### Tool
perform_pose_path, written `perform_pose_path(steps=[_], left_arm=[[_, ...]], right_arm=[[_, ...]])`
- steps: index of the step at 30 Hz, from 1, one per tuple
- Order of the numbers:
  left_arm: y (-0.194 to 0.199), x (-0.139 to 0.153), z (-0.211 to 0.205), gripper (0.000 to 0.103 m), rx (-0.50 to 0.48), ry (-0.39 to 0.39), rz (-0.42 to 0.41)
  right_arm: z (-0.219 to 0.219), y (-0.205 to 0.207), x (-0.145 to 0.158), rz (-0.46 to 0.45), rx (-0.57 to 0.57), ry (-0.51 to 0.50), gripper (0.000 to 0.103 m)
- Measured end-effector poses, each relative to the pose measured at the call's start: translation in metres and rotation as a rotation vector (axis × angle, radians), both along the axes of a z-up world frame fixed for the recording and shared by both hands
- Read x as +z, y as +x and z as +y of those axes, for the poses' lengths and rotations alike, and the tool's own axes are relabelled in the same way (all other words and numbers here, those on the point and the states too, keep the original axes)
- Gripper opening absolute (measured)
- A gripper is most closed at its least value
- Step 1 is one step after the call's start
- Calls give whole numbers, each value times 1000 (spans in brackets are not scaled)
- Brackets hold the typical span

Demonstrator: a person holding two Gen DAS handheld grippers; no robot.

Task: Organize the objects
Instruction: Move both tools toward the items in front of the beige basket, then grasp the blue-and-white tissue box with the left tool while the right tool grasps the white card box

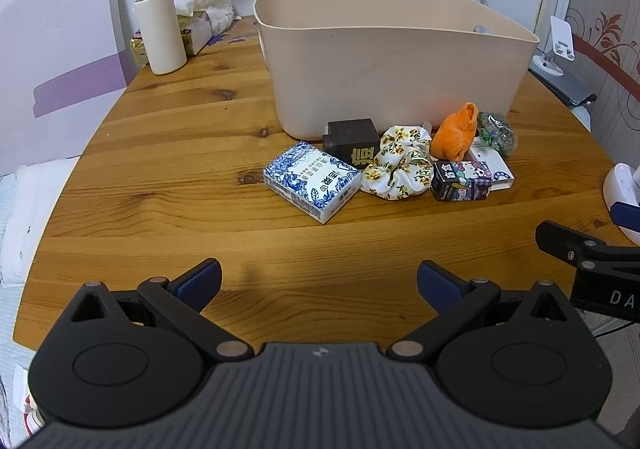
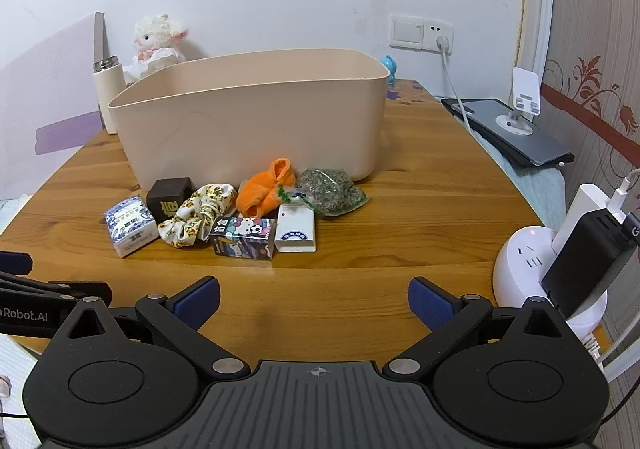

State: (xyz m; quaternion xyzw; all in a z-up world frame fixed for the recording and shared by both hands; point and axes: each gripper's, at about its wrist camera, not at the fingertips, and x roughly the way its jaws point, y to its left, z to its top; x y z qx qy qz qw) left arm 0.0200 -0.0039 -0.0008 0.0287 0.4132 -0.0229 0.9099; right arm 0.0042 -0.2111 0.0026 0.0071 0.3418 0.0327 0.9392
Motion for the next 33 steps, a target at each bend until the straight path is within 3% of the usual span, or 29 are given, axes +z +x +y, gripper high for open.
perform_pose_path(steps=[22, 25, 29, 33], left_arm=[[55, -23, 15, 103, 0, 0, 23], [65, -27, 17, 103, -13, 4, 18], [79, -33, 23, 103, -49, -61, 41], [87, -36, 25, 103, -67, -38, 18]], right_arm=[[-3, 46, -22, 37, -20, -52, 92], [-4, 54, -26, 45, -19, -57, 90], [-3, 65, -32, 55, -15, -64, 89], [-1, 72, -36, 63, -4, -63, 87]])
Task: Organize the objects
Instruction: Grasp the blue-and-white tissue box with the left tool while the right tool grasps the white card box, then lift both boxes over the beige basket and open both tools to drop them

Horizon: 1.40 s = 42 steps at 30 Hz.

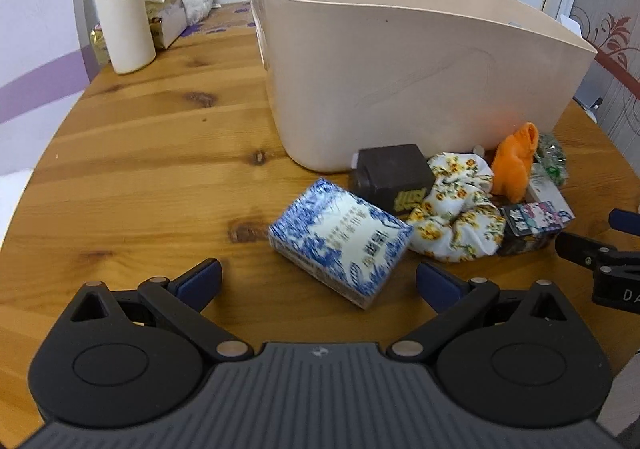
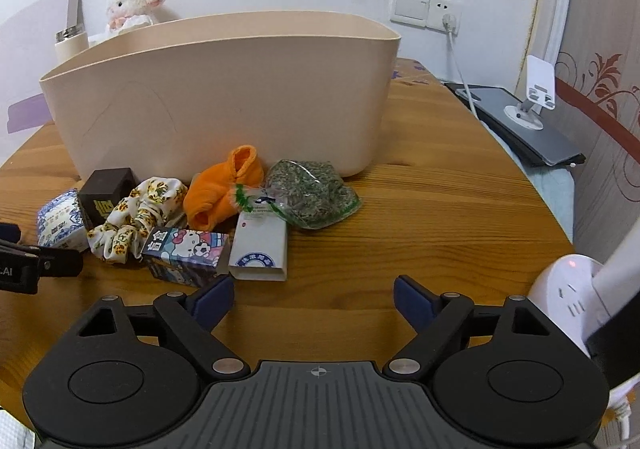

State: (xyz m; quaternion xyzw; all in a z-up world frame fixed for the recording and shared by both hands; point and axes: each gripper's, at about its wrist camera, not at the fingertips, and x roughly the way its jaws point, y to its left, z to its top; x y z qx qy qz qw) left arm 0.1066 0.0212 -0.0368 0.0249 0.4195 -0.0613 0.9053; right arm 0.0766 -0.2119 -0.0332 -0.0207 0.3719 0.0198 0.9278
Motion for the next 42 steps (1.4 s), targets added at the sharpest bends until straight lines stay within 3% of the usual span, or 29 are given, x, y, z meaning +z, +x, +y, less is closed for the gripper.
perform_pose_path(steps=[7, 10, 13, 14, 15, 16, 20, 26, 33, 42], left_arm=[[13, -6, 2, 103, -96, 10, -47], [19, -7, 3, 103, -127, 8, -56], [21, -7, 4, 101, -139, 6, -59], [20, -6, 4, 91, -146, 2, -71], [19, -4, 3, 79, -153, 0, -80], [16, -3, 2, 74, -158, -3, -84], [12, 1, 2, 68, -154, -8, -72], [-2, 13, 10, 66, -116, -47, -62], [-31, 61, 12, 66, -111, -62, -173], [-24, 120, -4, 66, -93, -68, -328]], right_arm=[[8, 11, -5, 1, 37, 14, 82], [12, 17, -6, -8, 49, 19, 70], [16, 20, -4, -20, 67, 26, 48], [18, 20, -4, -22, 74, 25, 39], [20, 20, -3, -24, 81, 21, 37], [22, 19, -3, -24, 88, 18, 29], [25, 14, -3, -28, 108, 10, 28], [18, -3, 9, -51, 88, 12, 28], [10, -25, 44, -153, 88, 23, 28], [0, -13, 88, -282, 86, 27, 28]])
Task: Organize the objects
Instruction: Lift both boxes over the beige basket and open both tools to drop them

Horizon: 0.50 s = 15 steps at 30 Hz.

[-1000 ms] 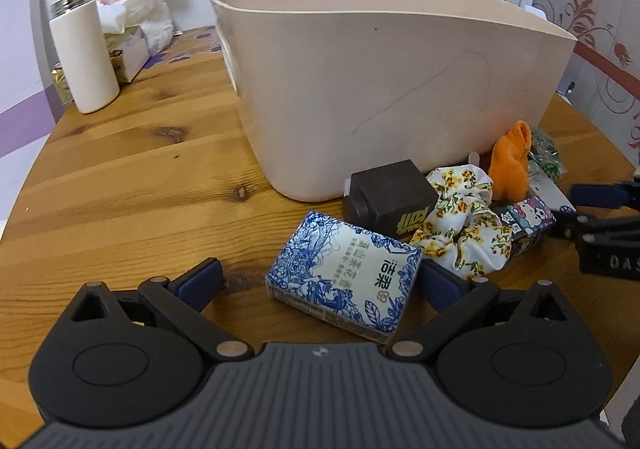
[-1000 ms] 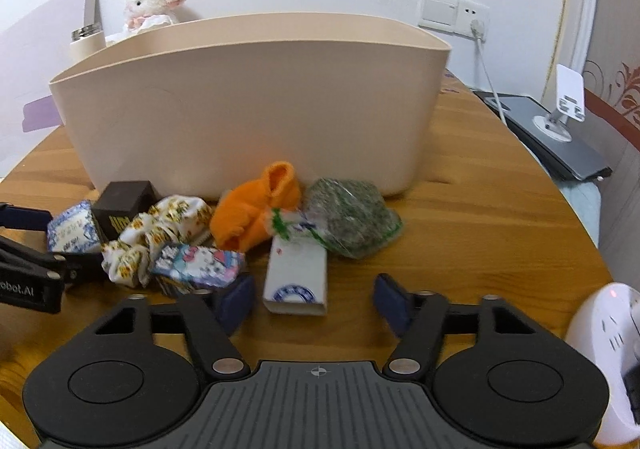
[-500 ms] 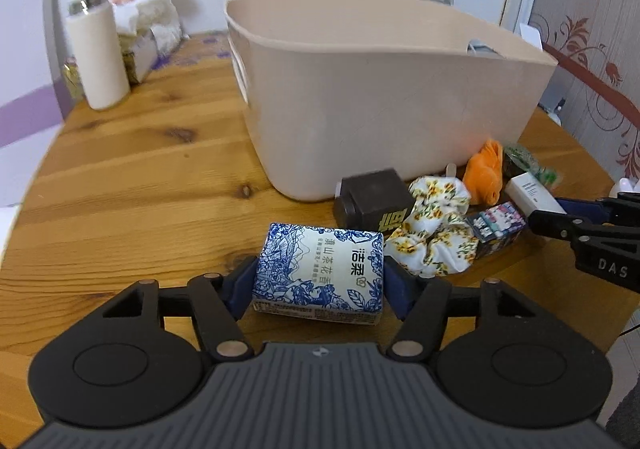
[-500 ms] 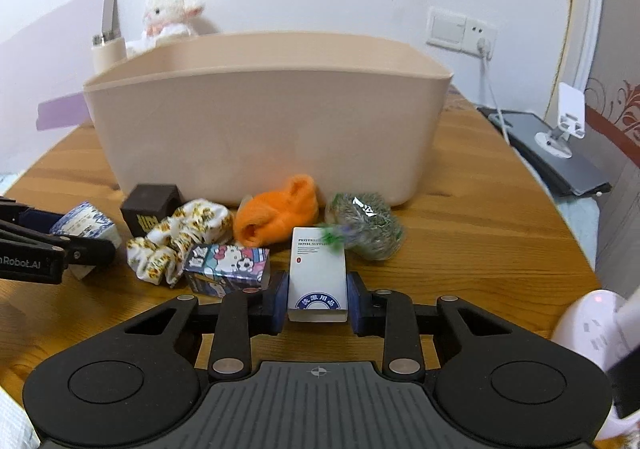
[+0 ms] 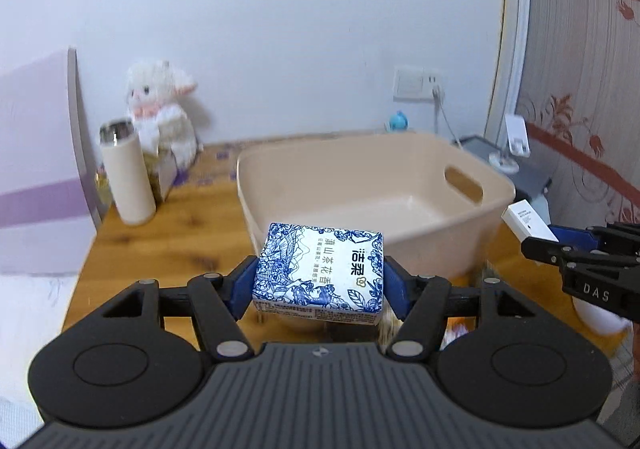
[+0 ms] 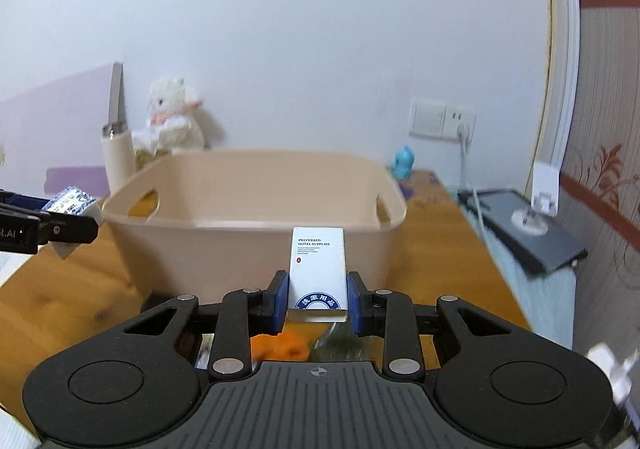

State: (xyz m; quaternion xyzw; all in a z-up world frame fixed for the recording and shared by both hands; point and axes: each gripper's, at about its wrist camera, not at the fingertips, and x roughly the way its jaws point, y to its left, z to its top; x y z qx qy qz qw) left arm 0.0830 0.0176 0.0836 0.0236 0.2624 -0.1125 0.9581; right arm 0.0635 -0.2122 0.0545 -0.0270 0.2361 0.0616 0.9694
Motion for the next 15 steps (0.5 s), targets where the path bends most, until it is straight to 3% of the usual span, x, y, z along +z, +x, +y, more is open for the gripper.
perform_pose_path(steps=[7, 15], left_arm=[[51, 12, -25, 66, 32, 14, -11], [108, -10, -52, 66, 73, 72, 59]], right_arm=[[-6, 36, 18, -44, 3, 11, 28], [-1, 79, 17, -16, 12, 13, 28]])
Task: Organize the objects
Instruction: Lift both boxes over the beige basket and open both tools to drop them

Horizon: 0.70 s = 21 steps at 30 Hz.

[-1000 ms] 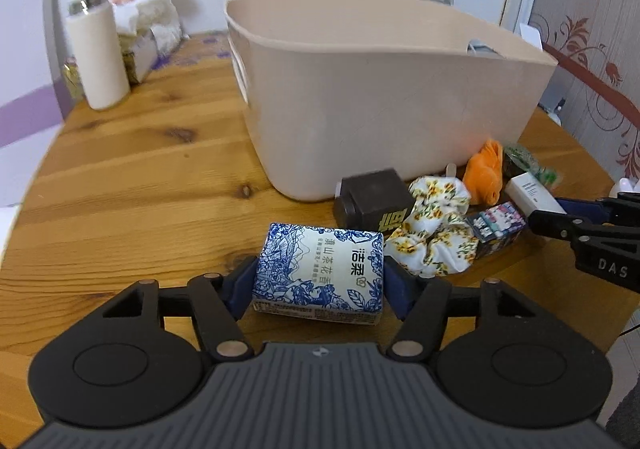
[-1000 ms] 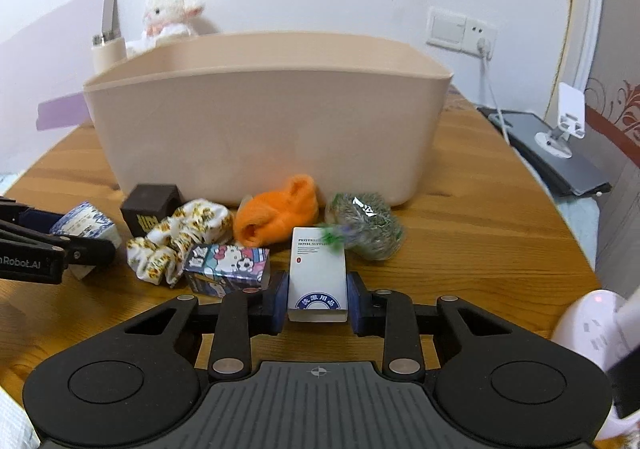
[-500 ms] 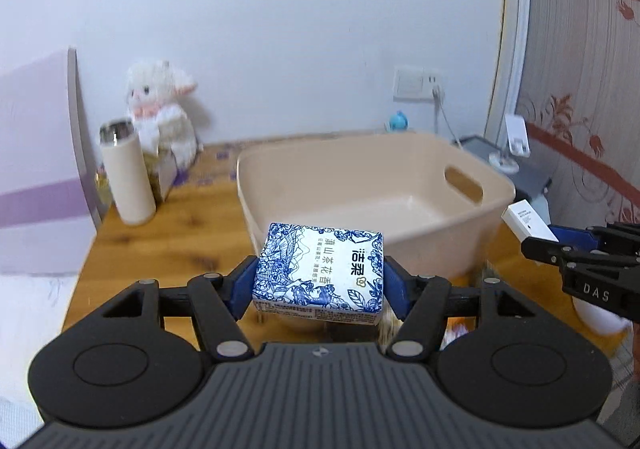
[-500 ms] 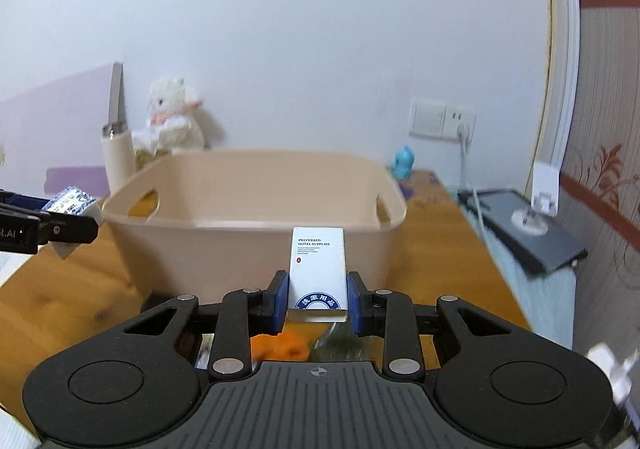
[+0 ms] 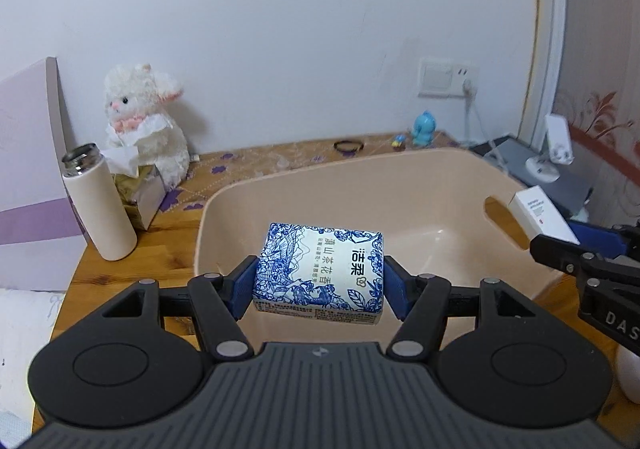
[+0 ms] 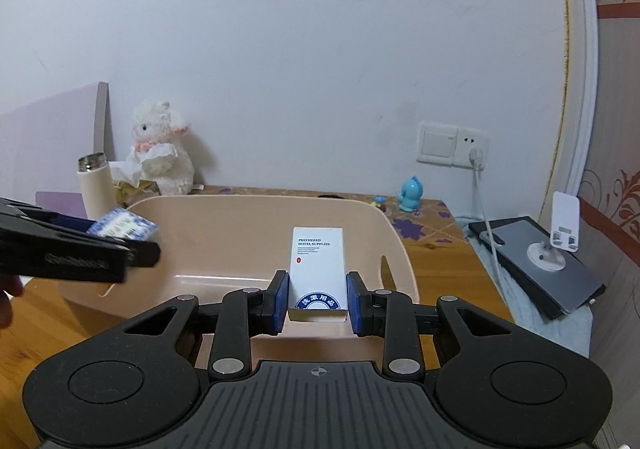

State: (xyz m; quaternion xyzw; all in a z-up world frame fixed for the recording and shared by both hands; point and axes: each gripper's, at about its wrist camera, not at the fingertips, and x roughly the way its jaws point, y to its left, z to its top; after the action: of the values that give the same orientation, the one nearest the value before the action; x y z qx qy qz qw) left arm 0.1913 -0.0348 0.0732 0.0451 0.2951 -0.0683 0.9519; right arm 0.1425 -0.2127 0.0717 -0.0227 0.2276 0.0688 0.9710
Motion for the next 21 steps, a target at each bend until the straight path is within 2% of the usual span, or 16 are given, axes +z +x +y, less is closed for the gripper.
perform_pose_path(steps=[5, 9, 10, 11, 12, 14, 18, 21], left_arm=[[21, -21, -11, 66, -3, 55, 72], [23, -29, -13, 68, -5, 58, 97], [22, -28, -13, 68, -4, 55, 96], [19, -27, -12, 70, -3, 52, 89], [17, -24, -12, 77, -1, 52, 83], [9, -17, -9, 85, 6, 48, 56], [-8, -3, -3, 94, 24, 39, 22], [-24, 5, 2, 94, 23, 41, 9]], right_arm=[[12, 17, -12, 49, 17, -31, 28], [18, 25, -22, 84, 12, -51, 31], [17, 24, -22, 85, 8, -47, 40], [15, 23, -22, 81, 5, -41, 40], [14, 20, -21, 75, 4, -36, 42], [11, 14, -17, 64, -3, -37, 60], [6, -1, -8, 33, -18, -43, 72], [1, -13, -2, 19, -27, -56, 78]])
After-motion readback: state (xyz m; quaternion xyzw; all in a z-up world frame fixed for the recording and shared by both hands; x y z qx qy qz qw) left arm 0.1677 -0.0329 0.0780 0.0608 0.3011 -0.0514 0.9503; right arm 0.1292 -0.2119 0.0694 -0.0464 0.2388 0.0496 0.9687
